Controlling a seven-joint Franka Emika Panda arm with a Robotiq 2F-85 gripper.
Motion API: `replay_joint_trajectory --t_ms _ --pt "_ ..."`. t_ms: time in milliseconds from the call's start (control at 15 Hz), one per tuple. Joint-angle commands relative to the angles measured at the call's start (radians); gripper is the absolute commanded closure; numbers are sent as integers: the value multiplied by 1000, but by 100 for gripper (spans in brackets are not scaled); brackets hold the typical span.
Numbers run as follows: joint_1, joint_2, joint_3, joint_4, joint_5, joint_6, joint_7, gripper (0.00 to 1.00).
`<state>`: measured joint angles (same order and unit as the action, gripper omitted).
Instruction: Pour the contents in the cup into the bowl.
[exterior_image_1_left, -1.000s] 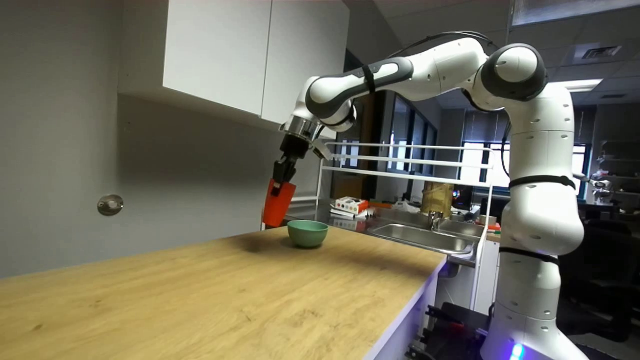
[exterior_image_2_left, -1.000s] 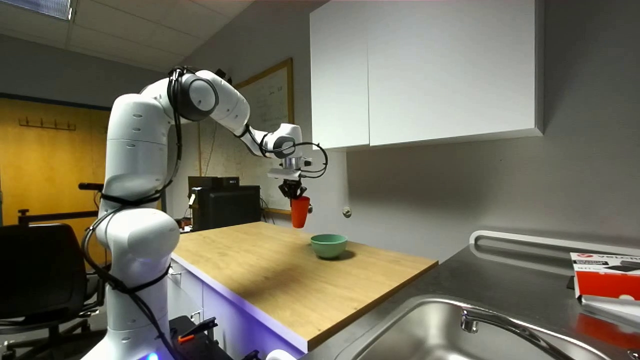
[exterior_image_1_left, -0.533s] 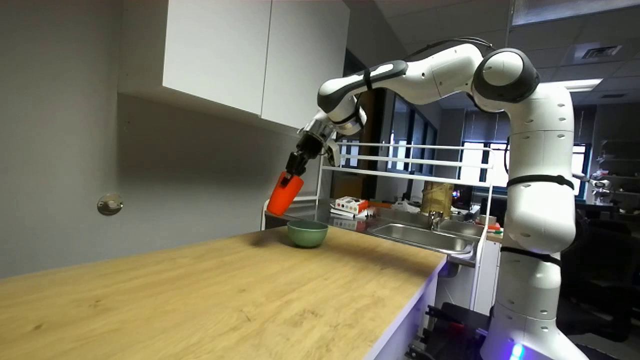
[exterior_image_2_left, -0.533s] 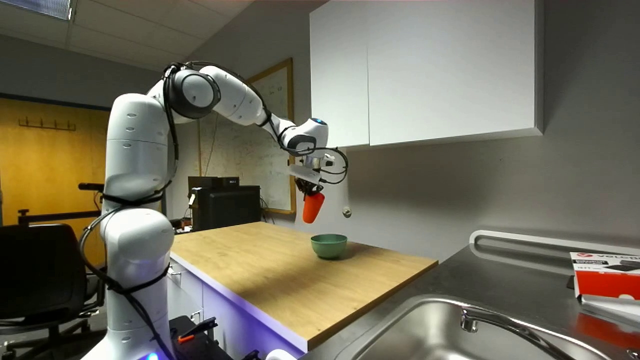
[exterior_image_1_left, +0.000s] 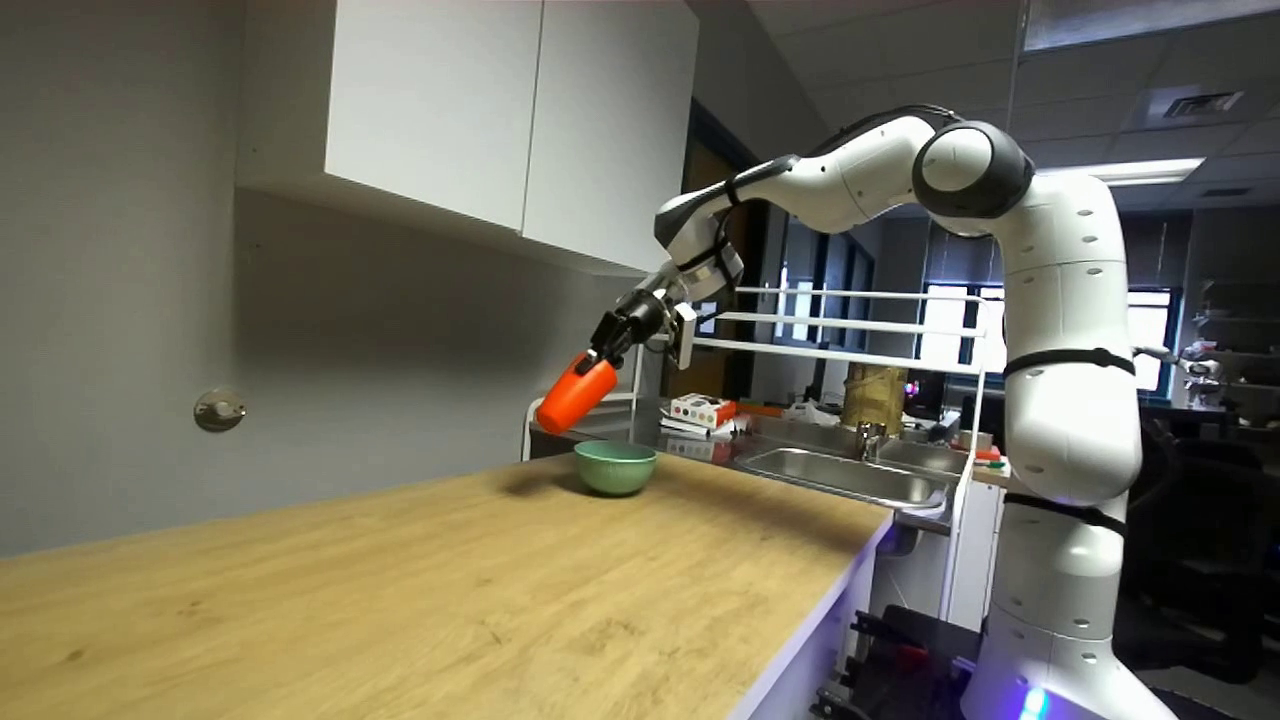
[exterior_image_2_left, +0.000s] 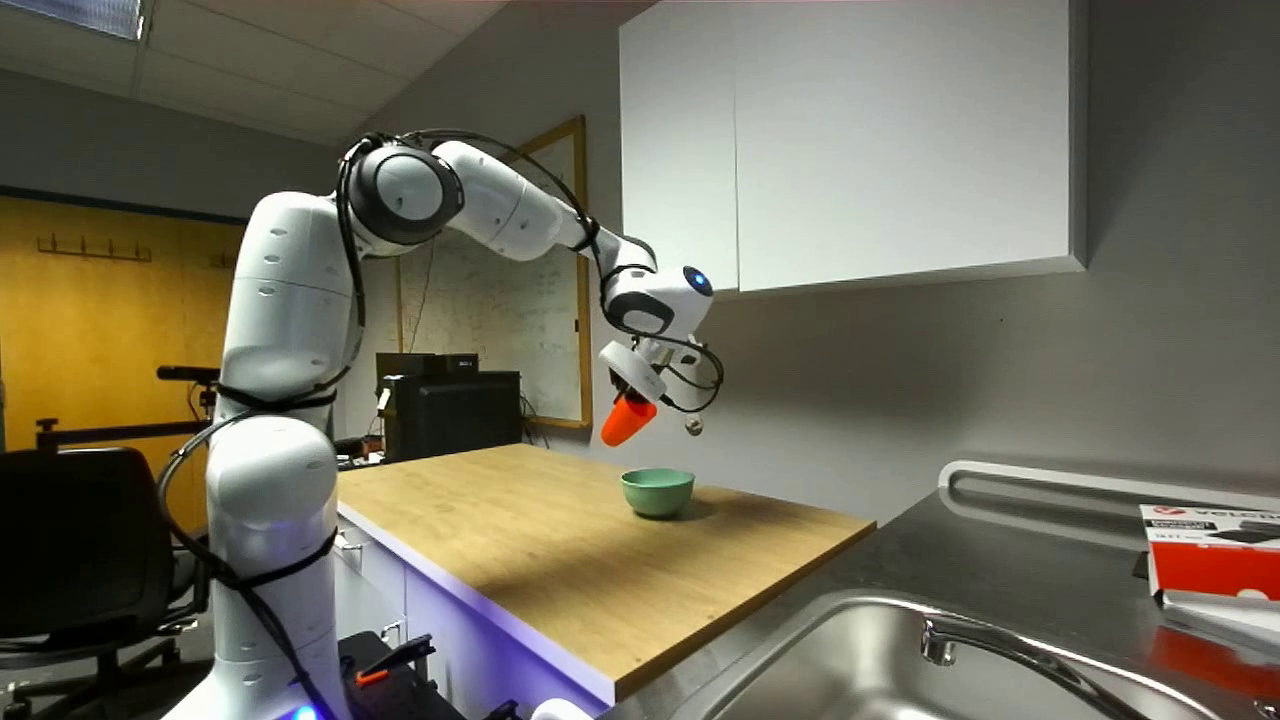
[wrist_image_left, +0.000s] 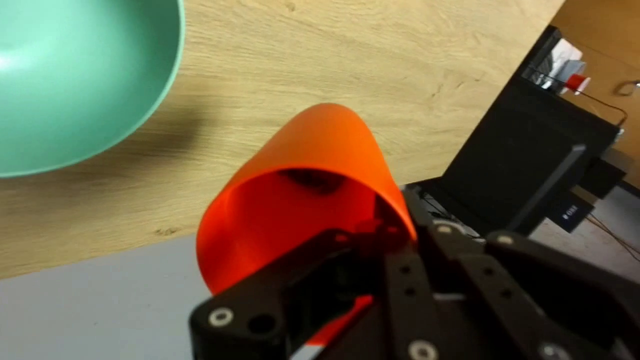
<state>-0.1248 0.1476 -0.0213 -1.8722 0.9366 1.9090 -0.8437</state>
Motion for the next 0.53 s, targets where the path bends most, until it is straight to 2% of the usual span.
replay_joint_trajectory --t_ms 0,467 --pt "-31 60 -24 39 106 -115 -50 99" --pt "-100 199 -60 85 288 -324 -58 99"
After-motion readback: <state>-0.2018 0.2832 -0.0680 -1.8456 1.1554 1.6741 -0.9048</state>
